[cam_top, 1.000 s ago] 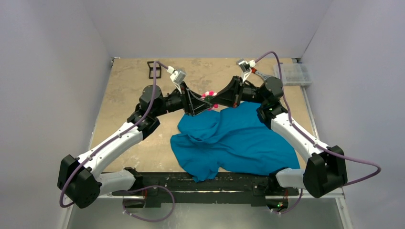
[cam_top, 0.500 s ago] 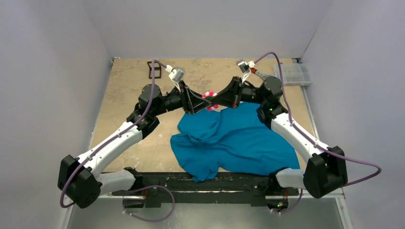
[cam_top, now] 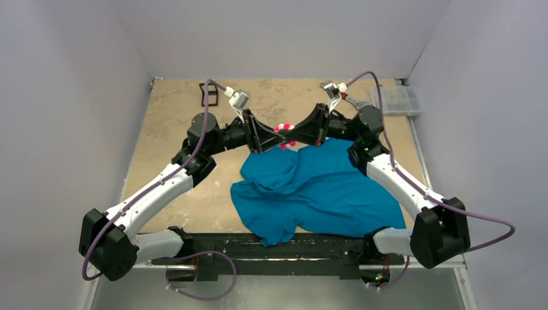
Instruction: Remove the brooch from the garment
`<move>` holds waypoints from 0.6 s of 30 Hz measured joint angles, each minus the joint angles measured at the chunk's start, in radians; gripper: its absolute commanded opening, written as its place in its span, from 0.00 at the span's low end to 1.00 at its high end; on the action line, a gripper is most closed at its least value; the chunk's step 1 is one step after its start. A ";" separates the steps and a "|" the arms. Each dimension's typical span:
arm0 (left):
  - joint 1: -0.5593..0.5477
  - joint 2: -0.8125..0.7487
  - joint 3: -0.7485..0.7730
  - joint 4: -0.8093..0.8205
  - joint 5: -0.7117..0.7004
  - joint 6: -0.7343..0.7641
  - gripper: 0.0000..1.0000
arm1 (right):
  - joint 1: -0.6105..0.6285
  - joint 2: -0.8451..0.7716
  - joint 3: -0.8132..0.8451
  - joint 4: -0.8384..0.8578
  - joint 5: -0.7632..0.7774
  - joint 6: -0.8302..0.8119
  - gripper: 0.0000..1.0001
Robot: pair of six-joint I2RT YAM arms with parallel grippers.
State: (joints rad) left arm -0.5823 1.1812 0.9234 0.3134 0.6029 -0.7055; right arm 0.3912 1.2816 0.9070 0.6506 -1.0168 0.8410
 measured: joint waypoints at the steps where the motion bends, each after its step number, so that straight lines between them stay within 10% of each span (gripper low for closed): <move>1: 0.000 0.001 0.001 0.004 0.003 -0.005 0.35 | 0.000 0.000 0.000 0.007 -0.002 0.005 0.00; 18: 0.011 0.020 0.012 0.031 0.069 -0.078 0.33 | -0.005 0.006 -0.031 0.132 -0.027 0.071 0.00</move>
State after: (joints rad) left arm -0.5713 1.2015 0.9352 0.3443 0.6716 -0.7834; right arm 0.3862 1.2881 0.8764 0.7826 -1.0435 0.9115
